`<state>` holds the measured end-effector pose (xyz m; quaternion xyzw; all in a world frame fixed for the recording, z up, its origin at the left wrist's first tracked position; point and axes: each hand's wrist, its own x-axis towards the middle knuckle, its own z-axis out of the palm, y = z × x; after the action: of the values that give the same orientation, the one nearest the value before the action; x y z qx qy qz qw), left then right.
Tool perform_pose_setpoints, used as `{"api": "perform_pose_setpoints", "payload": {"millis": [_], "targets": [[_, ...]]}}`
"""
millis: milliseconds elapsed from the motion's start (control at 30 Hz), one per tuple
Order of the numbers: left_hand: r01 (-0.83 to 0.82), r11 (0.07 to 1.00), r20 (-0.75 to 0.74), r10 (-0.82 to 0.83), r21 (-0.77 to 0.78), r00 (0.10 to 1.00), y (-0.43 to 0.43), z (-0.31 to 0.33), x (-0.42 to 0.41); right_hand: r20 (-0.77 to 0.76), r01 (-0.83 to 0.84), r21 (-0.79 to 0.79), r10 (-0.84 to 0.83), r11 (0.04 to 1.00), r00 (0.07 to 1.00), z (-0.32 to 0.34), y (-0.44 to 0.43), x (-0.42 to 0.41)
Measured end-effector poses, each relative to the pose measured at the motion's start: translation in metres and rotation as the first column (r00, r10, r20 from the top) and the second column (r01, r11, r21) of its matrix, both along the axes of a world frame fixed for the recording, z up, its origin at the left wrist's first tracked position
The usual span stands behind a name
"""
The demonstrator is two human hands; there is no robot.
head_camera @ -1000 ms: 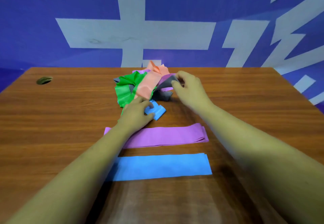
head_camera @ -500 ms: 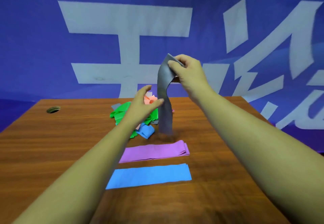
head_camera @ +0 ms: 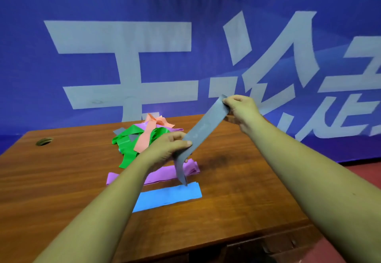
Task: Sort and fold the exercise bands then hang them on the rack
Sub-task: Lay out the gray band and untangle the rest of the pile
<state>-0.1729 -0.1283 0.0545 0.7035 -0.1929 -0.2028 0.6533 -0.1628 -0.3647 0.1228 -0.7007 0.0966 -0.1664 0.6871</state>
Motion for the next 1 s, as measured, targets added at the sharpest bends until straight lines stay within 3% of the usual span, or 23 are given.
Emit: {"api": "perform_pose_setpoints", "payload": {"millis": [100, 200, 500, 767, 1000], "targets": [[0.061, 0.976, -0.001, -0.062, 0.209, 0.998, -0.003, -0.012, -0.008, -0.114, 0.141, 0.005, -0.139, 0.99, 0.984, -0.04, -0.035, -0.009], [0.055, 0.966, -0.02, -0.051, 0.253, 0.998, -0.012, -0.024, -0.013, -0.191, 0.246, -0.036, -0.249, 0.968, 0.95, -0.079, -0.07, -0.021], [-0.293, 0.889, 0.136, 0.261, 0.353, 0.956, -0.067, -0.073, -0.009, -0.218, 0.318, -0.315, -0.394, 0.894, 0.893, -0.149, -0.145, -0.068], [-0.39, 0.763, 0.481, 0.119, 0.515, 0.868, -0.101, -0.099, 0.009, -0.258, 0.21, -0.541, -0.398, 0.815, 0.88, -0.166, -0.177, -0.047], [-0.433, 0.686, 0.576, 0.025, 0.585, 0.817, -0.119, -0.12, 0.023, -0.215, 0.197, -0.629, -0.411, 0.752, 0.886, -0.181, -0.188, -0.025]]}}
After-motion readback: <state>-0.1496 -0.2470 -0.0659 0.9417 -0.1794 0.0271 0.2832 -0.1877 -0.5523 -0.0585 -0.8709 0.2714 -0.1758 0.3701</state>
